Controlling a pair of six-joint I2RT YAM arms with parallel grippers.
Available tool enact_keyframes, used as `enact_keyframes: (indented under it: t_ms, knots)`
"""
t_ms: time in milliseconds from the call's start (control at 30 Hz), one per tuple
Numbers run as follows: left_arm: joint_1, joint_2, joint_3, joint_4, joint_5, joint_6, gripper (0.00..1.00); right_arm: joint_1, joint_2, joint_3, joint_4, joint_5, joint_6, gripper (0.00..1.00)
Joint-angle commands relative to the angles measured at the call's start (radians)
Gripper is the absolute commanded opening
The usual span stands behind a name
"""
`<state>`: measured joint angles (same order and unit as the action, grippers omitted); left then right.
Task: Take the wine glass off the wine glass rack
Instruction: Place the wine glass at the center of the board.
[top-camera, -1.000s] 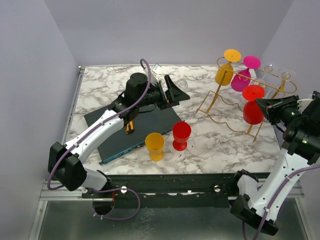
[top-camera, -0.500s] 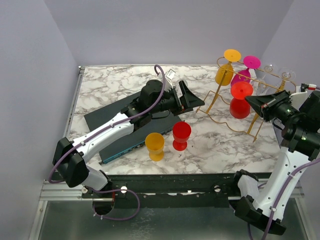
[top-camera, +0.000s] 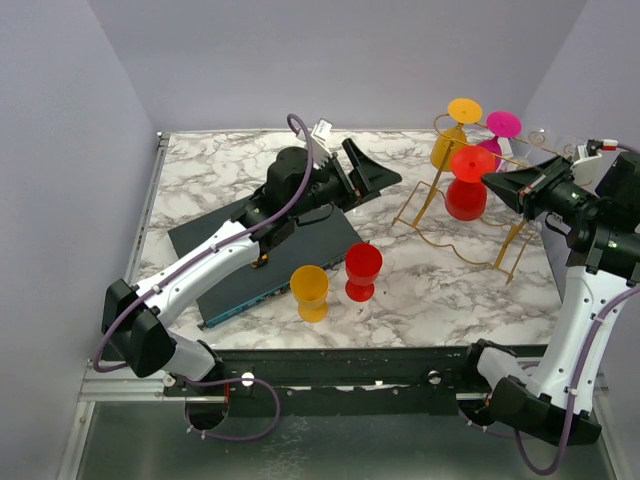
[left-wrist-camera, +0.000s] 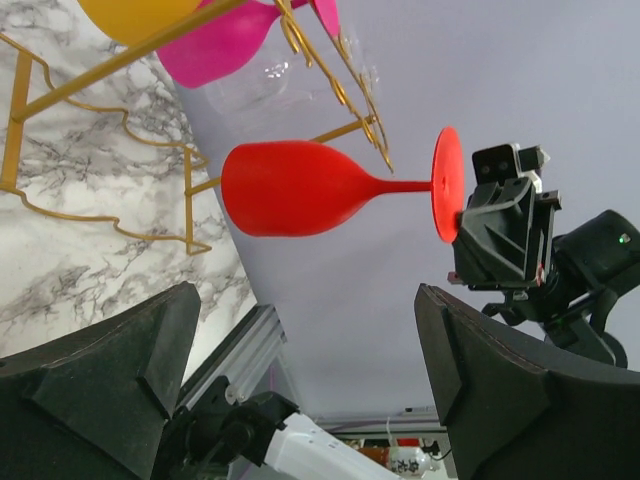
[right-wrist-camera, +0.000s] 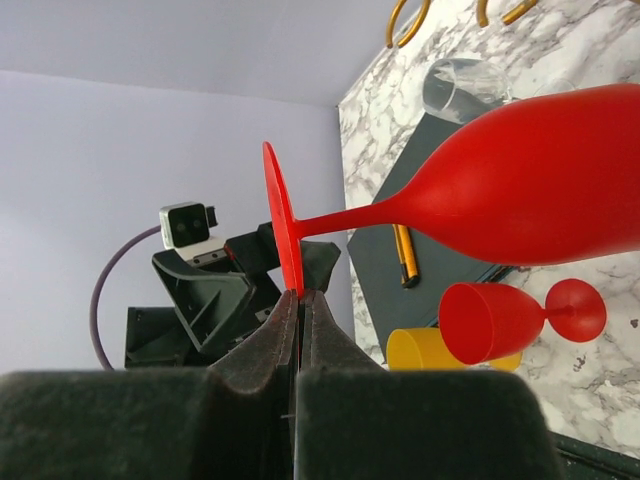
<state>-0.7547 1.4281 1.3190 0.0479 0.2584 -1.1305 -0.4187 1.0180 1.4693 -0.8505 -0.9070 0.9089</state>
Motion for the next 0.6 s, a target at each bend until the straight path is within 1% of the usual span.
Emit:
enact_keyframes:
  t_ms: [0,67,267,300,433,567]
  knots:
    - [0.024,-0.015,0.048,0.036,0.02,-0.031,0.96,0.049,-0.001,0.004,0.069,-0.04,0.019,0.0]
    - [0.029,-0.005,0.058,0.035,0.034,-0.042,0.96,0.088,0.003,-0.009,0.097,-0.024,0.033,0.0]
    - [0.05,-0.005,0.046,0.047,0.053,-0.067,0.95,0.346,0.048,-0.044,0.18,0.143,0.075,0.0]
    - [0.059,-0.007,0.037,0.055,0.061,-0.077,0.94,0.371,0.056,-0.049,0.19,0.165,0.077,0.0]
    - [0.092,-0.026,0.014,0.06,0.082,-0.095,0.89,0.463,0.076,-0.084,0.264,0.201,0.108,0.0]
    - [0.123,-0.022,0.005,0.064,0.115,-0.121,0.78,0.552,0.097,-0.081,0.295,0.257,0.109,0.0]
